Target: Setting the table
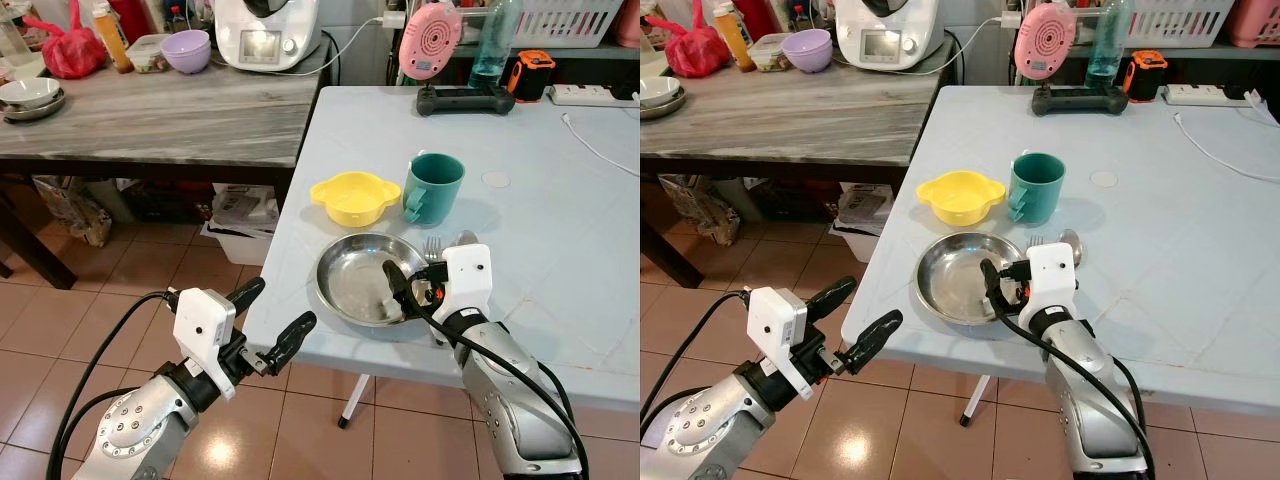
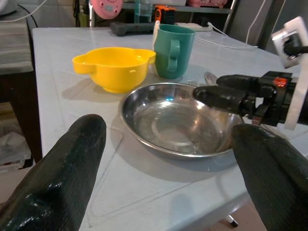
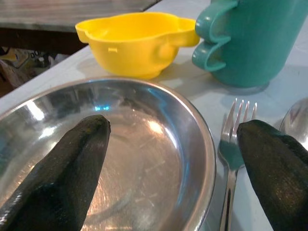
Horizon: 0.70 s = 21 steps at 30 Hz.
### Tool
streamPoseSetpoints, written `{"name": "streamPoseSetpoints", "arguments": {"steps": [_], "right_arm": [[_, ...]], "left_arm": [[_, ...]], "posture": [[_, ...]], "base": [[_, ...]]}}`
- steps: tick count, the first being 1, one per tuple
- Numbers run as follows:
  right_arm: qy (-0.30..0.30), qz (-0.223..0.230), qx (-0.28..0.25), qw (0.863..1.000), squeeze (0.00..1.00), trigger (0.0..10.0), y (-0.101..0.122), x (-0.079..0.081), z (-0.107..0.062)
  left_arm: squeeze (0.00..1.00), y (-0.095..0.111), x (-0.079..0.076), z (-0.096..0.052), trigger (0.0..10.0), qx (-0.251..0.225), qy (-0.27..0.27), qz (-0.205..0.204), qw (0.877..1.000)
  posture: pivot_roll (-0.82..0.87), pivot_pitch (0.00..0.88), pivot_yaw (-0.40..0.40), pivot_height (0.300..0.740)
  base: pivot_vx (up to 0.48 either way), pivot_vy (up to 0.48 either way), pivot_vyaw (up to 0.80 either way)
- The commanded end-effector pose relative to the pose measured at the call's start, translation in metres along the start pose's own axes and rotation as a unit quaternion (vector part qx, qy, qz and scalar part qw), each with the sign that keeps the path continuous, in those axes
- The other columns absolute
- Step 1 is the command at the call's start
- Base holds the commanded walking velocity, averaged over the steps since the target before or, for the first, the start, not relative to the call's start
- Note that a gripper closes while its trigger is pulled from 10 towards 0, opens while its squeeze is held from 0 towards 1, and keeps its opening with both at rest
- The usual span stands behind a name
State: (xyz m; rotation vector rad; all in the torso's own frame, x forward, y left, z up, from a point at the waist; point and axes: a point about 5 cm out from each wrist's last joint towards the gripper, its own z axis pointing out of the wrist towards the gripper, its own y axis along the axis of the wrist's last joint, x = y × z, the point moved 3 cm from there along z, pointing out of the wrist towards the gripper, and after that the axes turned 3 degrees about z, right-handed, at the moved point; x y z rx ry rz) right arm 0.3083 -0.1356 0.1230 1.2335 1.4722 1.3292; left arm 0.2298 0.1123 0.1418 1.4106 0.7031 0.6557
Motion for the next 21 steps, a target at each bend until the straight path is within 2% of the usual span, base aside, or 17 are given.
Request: {"name": "streamPoseSetpoints", "arguments": {"steps": [1,6,10,11,12,13,14,15,21], "right_arm": [[-0.007,0.004,0.009,1.0,0.0,10.0,-0.002,-0.002,0.002],[-0.01,0.01,0.023,1.0,0.0,10.0,-0.006,-0.003,0.003],[-0.01,0.026,0.034,0.999,0.0,10.0,-0.008,-0.002,0.004],[-0.009,0.029,0.04,0.999,0.0,9.6,-0.009,-0.001,0.004],[-0.01,0.03,0.042,0.999,0.0,3.8,-0.01,-0.001,0.004],[-0.008,0.032,0.046,0.998,0.0,1.6,-0.012,-0.001,0.004],[-0.008,0.032,0.046,0.998,0.0,1.6,-0.012,-0.001,0.004],[-0.006,0.032,0.048,0.998,0.0,0.0,-0.012,0.0,0.004],[0.002,0.034,0.057,0.998,0.0,0.0,-0.014,0.003,0.005]], "left_arm": [[0.0,0.002,0.0,0.0,10.0,0.001,0.001,0.004,1.0],[0.0,-0.002,0.0,-0.002,10.0,0.009,0.002,-0.001,1.0],[0.0,-0.015,0.006,-0.005,10.0,0.02,0.005,-0.006,1.0],[0.0,-0.019,0.007,-0.005,10.0,0.022,0.006,-0.007,1.0],[0.0,-0.02,0.008,-0.006,10.0,0.023,0.006,-0.008,1.0],[0.0,-0.024,0.009,-0.007,10.0,0.025,0.007,-0.009,1.0],[0.0,-0.024,0.009,-0.007,10.0,0.025,0.007,-0.009,1.0],[0.0,-0.027,0.01,-0.008,10.0,0.027,0.007,-0.01,1.0],[0.0,-0.032,0.012,-0.009,10.0,0.03,0.009,-0.009,0.999]], "posture": [[-0.13,0.081,0.075,0.74],[-0.13,0.083,0.074,0.74],[-0.13,0.083,0.075,0.74],[-0.13,0.082,0.076,0.74],[-0.13,0.082,0.076,0.74],[-0.13,0.081,0.077,0.74],[-0.13,0.081,0.077,0.74],[-0.13,0.081,0.077,0.74],[-0.13,0.085,0.075,0.74]], "base": [[0.0,0.0,0.0],[0.0,0.0,0.0],[0.0,0.0,0.0],[0.0,0.0,0.0],[0.0,0.0,0.0],[0.0,0.0,0.0],[0.0,0.0,0.0],[0.0,0.0,0.0],[0.0,0.0,0.0]]}}
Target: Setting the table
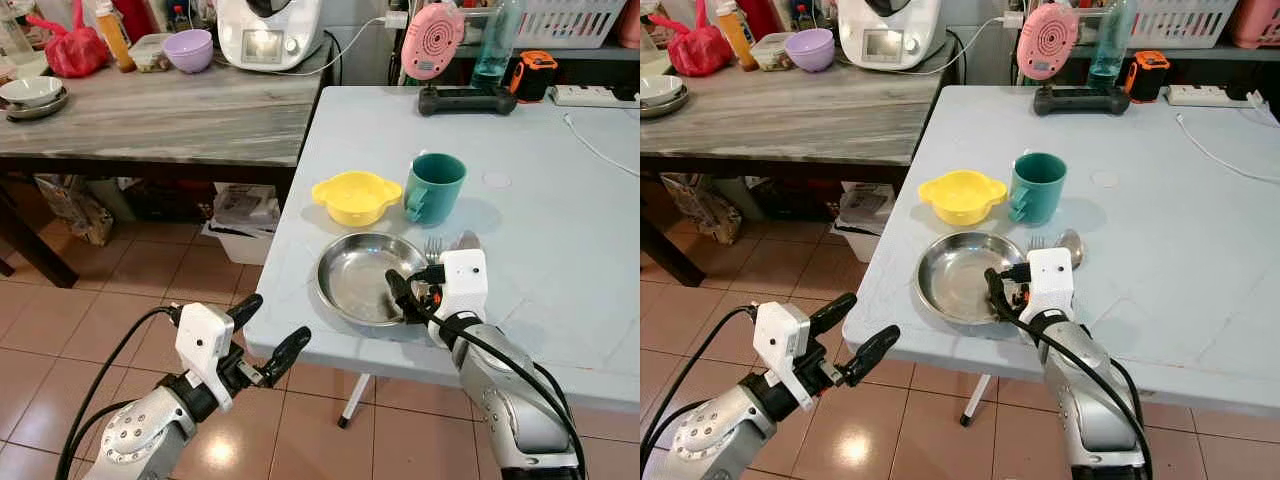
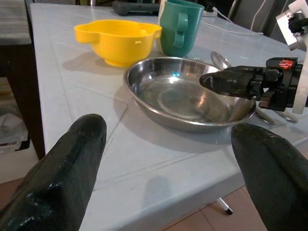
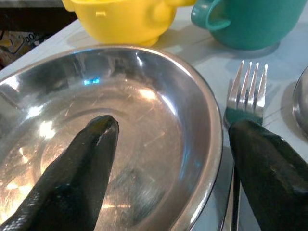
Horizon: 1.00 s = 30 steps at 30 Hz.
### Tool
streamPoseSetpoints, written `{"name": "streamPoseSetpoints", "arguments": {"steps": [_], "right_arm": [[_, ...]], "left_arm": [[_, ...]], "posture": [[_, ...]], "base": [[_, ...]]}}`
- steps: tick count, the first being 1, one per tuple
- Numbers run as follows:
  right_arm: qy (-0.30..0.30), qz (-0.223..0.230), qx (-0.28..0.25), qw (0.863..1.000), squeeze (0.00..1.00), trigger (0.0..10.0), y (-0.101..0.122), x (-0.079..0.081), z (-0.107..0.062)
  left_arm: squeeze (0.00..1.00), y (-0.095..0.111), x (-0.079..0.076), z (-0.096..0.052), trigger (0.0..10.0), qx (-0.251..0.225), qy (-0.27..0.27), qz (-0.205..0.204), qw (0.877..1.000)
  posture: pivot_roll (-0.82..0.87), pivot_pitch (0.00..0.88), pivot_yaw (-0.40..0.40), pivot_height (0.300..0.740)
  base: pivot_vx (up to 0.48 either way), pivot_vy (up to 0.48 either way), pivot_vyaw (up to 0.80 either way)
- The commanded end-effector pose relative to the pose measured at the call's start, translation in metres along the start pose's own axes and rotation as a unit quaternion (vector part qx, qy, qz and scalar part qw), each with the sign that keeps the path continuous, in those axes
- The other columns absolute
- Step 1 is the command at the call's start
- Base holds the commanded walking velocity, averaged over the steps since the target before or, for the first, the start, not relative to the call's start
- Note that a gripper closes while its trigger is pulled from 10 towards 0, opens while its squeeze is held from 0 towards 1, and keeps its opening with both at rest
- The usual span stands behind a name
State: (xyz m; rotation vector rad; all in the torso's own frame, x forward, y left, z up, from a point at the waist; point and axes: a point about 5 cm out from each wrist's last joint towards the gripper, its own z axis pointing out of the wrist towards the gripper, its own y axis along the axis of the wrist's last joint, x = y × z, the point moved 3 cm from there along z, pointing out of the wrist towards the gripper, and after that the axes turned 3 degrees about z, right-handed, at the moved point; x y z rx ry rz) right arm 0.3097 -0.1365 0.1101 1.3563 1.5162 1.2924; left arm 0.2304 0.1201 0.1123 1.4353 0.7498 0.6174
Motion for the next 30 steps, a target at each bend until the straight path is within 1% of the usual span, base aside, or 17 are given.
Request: {"name": "streamPoseSetpoints", "arguments": {"steps": [1,14,30], "right_arm": [[0.012,0.006,0.009,1.0,0.0,0.0,-0.002,0.005,0.002],[0.02,0.016,0.019,1.0,0.0,0.0,-0.004,0.007,0.001],[0.012,0.035,0.042,0.998,0.0,0.0,-0.013,0.004,0.002]], "left_arm": [[0.0,-0.003,0.004,-0.004,10.0,0.007,0.007,0.009,1.0],[0.0,-0.009,0.006,-0.006,10.0,0.004,0.009,0.01,1.0],[0.0,-0.002,0.0,-0.006,10.0,-0.002,-0.012,0.004,1.0]], "posture": [[-0.13,0.085,0.075,0.74],[-0.13,0.085,0.073,0.74],[-0.13,0.086,0.077,0.74]], "base": [[0.0,0.0,0.0],[0.0,0.0,0.0],[0.0,0.0,0.0]]}}
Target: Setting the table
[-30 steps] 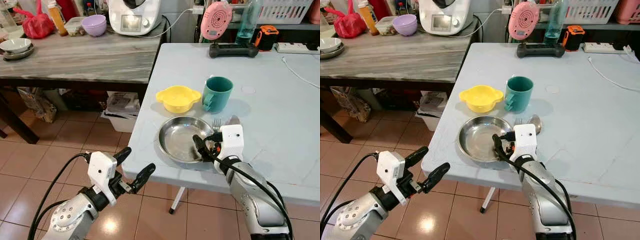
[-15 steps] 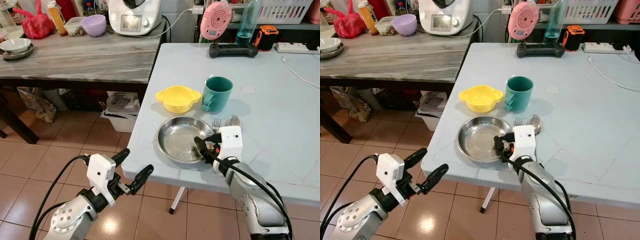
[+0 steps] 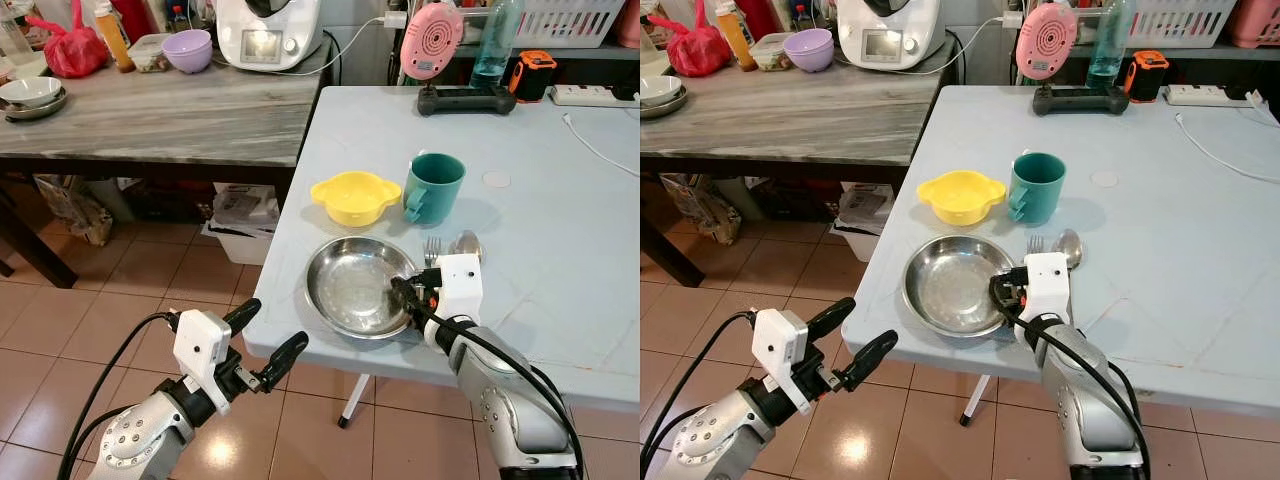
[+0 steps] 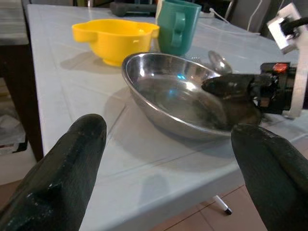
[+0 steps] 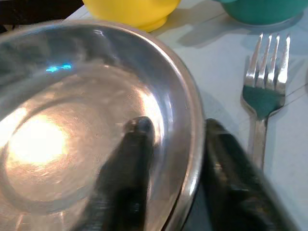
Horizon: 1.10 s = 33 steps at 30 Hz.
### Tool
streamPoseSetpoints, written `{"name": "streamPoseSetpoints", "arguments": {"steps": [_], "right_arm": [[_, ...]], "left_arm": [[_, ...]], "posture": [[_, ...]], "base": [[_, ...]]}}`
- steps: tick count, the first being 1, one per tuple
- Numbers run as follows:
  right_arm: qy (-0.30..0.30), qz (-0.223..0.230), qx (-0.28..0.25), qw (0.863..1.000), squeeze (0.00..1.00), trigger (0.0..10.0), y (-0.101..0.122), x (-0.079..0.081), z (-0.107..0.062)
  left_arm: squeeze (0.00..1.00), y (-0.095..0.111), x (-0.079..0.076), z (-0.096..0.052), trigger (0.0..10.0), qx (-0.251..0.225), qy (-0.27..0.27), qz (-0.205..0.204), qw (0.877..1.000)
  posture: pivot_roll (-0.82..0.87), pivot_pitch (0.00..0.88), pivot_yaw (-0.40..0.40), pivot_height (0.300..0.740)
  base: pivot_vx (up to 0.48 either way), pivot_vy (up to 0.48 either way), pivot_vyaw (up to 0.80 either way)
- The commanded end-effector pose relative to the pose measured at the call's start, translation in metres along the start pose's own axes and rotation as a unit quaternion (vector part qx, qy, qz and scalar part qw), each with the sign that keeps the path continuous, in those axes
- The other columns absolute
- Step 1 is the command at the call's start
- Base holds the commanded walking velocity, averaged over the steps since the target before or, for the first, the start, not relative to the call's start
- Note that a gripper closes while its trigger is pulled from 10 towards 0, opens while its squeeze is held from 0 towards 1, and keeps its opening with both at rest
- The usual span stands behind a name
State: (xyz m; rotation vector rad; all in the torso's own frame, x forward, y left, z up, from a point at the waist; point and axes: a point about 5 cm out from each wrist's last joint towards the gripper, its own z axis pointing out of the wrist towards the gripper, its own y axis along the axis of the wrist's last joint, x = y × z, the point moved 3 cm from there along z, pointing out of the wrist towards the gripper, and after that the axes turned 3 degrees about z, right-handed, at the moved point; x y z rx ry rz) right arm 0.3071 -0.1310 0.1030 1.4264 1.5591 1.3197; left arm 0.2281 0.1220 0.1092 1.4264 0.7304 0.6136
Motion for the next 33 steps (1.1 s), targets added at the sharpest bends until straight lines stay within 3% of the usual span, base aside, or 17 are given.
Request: {"name": "streamPoseSetpoints", "arguments": {"steps": [1,19,23,26,29,30,32,33], "right_arm": [[-0.005,0.009,0.014,1.0,0.0,0.0,-0.005,-0.001,0.001],[-0.049,0.026,0.025,0.998,0.0,0.0,-0.005,-0.012,0.004],[-0.054,0.052,0.026,0.997,0.0,0.0,-0.003,-0.013,0.006],[-0.048,0.08,0.024,0.995,0.0,0.0,-0.001,-0.009,0.007],[-0.035,0.085,0.008,0.996,0.0,0.0,0.004,-0.005,0.008],[-0.031,0.086,0.001,0.996,0.0,0.0,0.006,-0.004,0.008],[-0.03,0.086,-0.001,0.996,0.0,0.0,0.007,-0.004,0.008],[-0.024,0.082,-0.007,0.996,0.0,4.2,0.009,-0.002,0.008]], "left_arm": [[0.0,0.001,0.0,-0.004,10.0,0.005,-0.006,0.002,1.0],[0.0,-0.012,0.002,-0.005,10.0,0.022,-0.016,-0.001,1.0],[0.0,-0.012,0.003,-0.004,10.0,0.02,-0.012,0.002,1.0],[0.0,-0.009,0.009,-0.003,10.0,0.017,0.014,0.005,1.0],[0.0,-0.006,0.019,-0.002,10.0,0.007,0.048,0.001,0.999],[0.0,-0.003,0.03,-0.001,10.0,0.0,0.082,0.006,0.997],[0.0,-0.002,0.033,-0.001,10.0,-0.002,0.091,0.006,0.996],[0.0,0.002,0.041,0.001,10.0,-0.011,0.108,-0.001,0.994]], "posture": [[-0.13,0.086,0.077,0.74],[-0.14,0.081,0.079,0.74],[-0.14,0.081,0.077,0.74],[-0.13,0.081,0.079,0.74],[-0.13,0.074,0.079,0.74],[-0.13,0.071,0.079,0.74],[-0.13,0.071,0.079,0.74],[-0.13,0.07,0.08,0.74]], "base": [[0.0,0.0,0.0],[0.0,0.0,0.0],[0.0,0.0,0.0],[0.0,0.0,0.0],[0.0,0.0,0.0],[0.0,0.0,0.0],[0.0,0.0,0.0],[0.0,0.0,0.0]]}}
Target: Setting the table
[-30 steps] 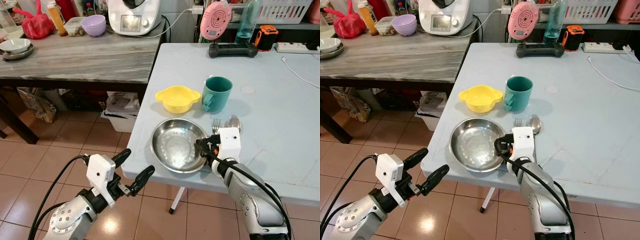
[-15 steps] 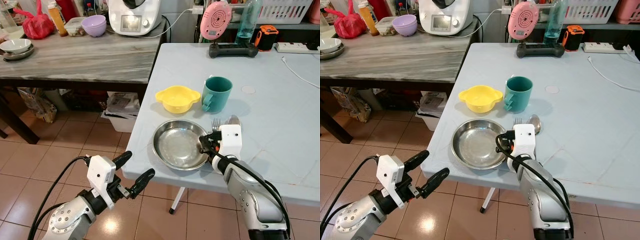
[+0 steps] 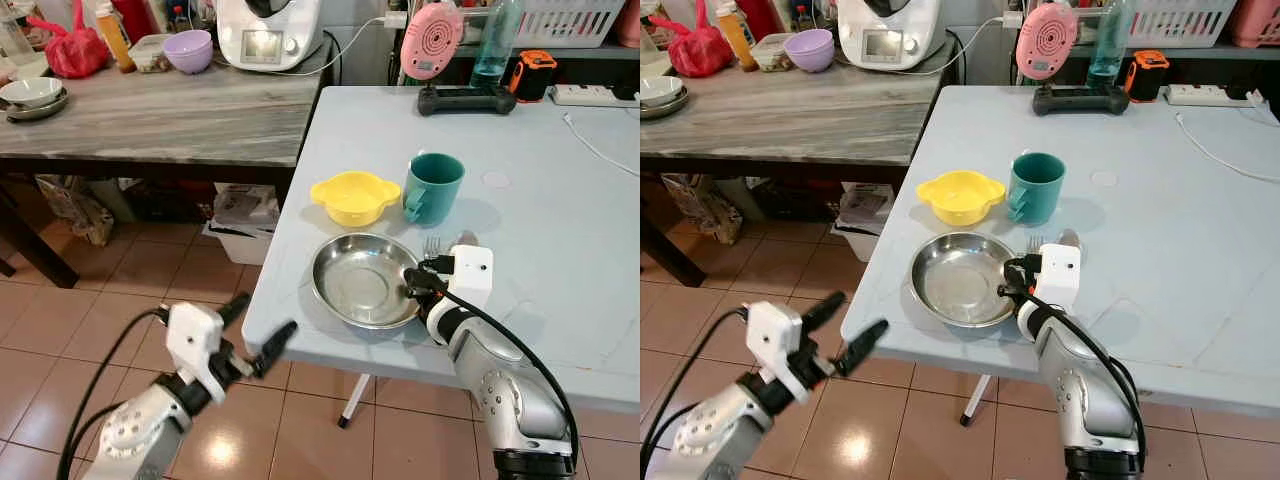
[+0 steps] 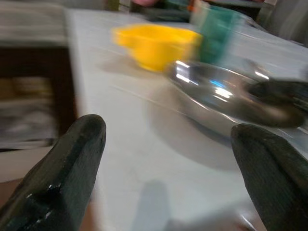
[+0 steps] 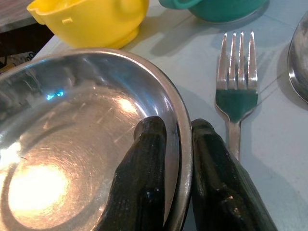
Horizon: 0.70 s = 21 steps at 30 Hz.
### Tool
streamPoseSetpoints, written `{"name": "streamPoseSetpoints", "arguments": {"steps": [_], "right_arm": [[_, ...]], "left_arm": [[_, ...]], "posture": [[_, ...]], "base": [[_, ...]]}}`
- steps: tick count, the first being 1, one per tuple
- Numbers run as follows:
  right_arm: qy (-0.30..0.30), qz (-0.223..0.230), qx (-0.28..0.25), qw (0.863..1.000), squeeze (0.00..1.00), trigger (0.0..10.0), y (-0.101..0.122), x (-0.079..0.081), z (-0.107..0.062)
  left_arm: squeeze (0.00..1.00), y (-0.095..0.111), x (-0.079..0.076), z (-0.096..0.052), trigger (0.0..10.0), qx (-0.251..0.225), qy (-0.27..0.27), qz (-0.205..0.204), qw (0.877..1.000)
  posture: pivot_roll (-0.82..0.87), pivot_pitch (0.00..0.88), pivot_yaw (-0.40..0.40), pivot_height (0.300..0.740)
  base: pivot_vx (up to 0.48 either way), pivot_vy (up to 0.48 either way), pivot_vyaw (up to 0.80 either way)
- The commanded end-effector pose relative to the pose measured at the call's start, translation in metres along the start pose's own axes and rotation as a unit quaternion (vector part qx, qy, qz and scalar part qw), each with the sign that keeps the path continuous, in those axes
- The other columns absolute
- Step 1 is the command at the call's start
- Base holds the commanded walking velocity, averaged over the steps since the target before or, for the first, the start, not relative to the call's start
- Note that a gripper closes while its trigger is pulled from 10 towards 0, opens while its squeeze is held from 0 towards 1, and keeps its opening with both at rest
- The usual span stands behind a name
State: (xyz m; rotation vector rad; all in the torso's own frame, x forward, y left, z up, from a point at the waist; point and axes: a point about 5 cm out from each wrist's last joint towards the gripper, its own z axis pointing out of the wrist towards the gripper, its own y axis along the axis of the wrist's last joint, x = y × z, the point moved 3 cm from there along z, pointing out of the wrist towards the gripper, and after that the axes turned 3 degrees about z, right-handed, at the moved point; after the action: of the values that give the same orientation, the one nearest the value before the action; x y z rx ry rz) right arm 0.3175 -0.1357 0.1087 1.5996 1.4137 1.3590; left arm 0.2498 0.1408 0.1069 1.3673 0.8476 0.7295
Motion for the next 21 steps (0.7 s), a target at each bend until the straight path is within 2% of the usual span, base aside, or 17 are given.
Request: {"name": "streamPoseSetpoints", "arguments": {"steps": [1,5,8,13,21], "right_arm": [[0.013,-0.003,-0.002,1.0,0.0,10.0,0.0,0.005,0.001],[0.027,-0.01,-0.02,0.999,0.0,10.0,0.006,0.01,0.001],[0.035,-0.018,-0.031,0.999,0.0,10.0,0.01,0.013,0.001],[0.046,-0.028,-0.041,0.998,0.0,10.0,0.012,0.016,0.001],[0.047,-0.036,-0.055,0.997,0.0,10.0,0.015,0.015,0.0]], "left_arm": [[0.0,0.006,0.019,0.0,10.0,-0.007,0.048,0.001,0.999],[0.0,0.016,0.038,0.003,10.0,-0.028,0.102,-0.004,0.994],[0.0,0.022,0.044,0.004,10.0,-0.041,0.122,-0.01,0.992],[0.0,0.025,0.047,0.006,10.0,-0.045,0.13,-0.007,0.99],[0.0,0.024,0.05,0.008,10.0,-0.04,0.137,-0.002,0.99]], "posture": [[-0.13,0.07,0.08,0.74],[-0.13,0.062,0.074,0.74],[-0.12,0.063,0.071,0.74],[-0.12,0.061,0.069,0.74],[-0.13,0.059,0.069,0.74]], "base": [[0.0,0.0,0.0],[0.0,0.0,0.0],[0.0,0.0,0.0],[0.0,0.0,0.0],[0.0,0.308,0.0]]}}
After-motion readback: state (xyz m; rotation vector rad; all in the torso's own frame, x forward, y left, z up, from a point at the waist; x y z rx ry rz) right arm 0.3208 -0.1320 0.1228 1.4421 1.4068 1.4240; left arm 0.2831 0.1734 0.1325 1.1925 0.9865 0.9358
